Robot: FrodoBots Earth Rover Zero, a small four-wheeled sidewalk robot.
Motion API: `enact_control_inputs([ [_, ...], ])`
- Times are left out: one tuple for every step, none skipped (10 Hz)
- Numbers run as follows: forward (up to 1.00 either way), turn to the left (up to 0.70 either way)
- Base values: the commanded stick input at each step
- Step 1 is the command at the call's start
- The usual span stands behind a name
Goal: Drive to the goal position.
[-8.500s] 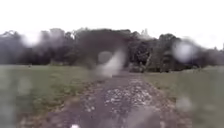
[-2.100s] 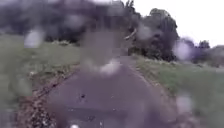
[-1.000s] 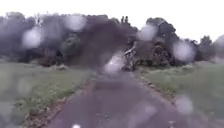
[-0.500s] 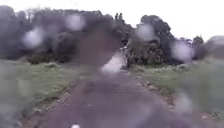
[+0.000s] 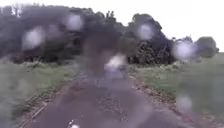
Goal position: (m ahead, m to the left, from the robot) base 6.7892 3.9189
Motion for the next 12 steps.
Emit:
enact_control_inputs([
  [0.85,0.00],
  [0.85,0.00],
  [0.85,0.00],
  [0.85,0.00],
  [0.85,0.00],
  [0.85,0.00],
  [0.85,0.00],
  [0.85,0.00],
  [0.85,0.00],
  [0.85,0.08],
  [0.85,0.24],
  [0.85,0.29],
])
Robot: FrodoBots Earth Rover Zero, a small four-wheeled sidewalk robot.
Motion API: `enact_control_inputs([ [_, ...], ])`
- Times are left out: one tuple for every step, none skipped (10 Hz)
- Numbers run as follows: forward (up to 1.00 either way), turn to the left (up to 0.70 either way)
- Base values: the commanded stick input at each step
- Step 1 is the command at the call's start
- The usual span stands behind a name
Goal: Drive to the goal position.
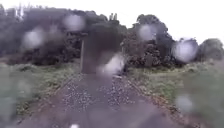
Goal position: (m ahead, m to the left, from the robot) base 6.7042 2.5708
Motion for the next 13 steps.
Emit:
enact_control_inputs([
  [0.85,0.16],
  [0.85,0.00],
  [0.85,0.00],
  [0.85,0.00],
  [0.85,0.00],
  [0.85,0.00],
  [0.85,0.00],
  [0.85,0.00],
  [0.85,0.00],
  [0.85,0.00],
  [0.85,0.00],
  [0.85,0.00],
  [0.85,0.00],
])
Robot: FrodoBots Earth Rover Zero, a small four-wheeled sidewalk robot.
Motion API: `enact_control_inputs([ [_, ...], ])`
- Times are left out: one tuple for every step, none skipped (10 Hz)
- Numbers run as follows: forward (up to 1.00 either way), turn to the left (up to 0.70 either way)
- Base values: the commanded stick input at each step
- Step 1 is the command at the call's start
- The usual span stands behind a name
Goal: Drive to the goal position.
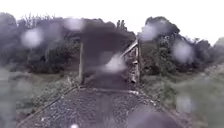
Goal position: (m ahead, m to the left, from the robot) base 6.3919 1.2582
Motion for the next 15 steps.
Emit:
enact_control_inputs([
  [0.85,0.00],
  [0.85,0.00],
  [0.85,0.00],
  [0.85,0.00],
  [0.85,0.00],
  [0.85,0.00],
  [0.85,0.00],
  [0.85,0.00],
  [0.85,0.00],
  [0.85,0.00],
  [0.85,0.00],
  [0.85,0.00],
  [0.85,0.00],
  [0.85,0.00],
  [0.85,0.00],
])
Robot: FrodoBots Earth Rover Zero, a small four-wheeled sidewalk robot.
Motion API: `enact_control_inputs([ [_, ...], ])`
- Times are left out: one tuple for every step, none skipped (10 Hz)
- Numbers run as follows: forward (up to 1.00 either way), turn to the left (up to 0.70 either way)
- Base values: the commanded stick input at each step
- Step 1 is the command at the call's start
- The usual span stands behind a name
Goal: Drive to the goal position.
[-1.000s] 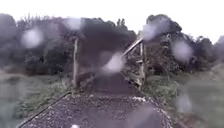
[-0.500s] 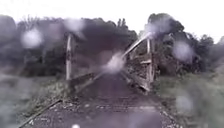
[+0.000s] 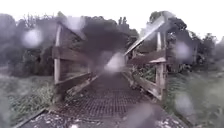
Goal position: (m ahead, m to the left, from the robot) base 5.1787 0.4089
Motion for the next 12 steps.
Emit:
enact_control_inputs([
  [0.85,0.00],
  [0.85,0.00],
  [0.85,0.00],
  [0.85,0.00],
  [0.85,0.00],
  [0.85,0.00],
  [0.85,0.00],
  [0.85,0.00],
  [0.85,0.00],
  [0.85,0.00],
  [0.85,0.00],
  [0.85,0.00],
])
